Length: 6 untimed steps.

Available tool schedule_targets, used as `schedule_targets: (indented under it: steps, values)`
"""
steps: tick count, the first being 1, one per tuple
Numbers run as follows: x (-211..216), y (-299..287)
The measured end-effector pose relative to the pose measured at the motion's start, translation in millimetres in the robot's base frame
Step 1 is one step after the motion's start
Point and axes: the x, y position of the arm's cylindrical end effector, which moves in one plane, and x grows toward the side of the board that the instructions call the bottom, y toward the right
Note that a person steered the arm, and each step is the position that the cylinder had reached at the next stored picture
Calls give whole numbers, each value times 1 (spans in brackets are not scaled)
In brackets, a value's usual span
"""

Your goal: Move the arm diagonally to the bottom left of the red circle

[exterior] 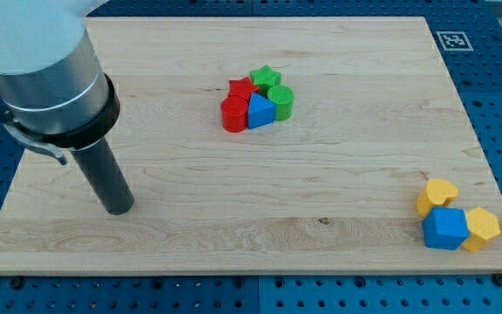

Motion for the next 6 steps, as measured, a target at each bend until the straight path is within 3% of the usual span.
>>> schedule_targets:
  steps: [1, 3, 5, 6]
  values:
    - [0, 0]
    - [-49, 68]
    - [-60, 87]
    - [-83, 126]
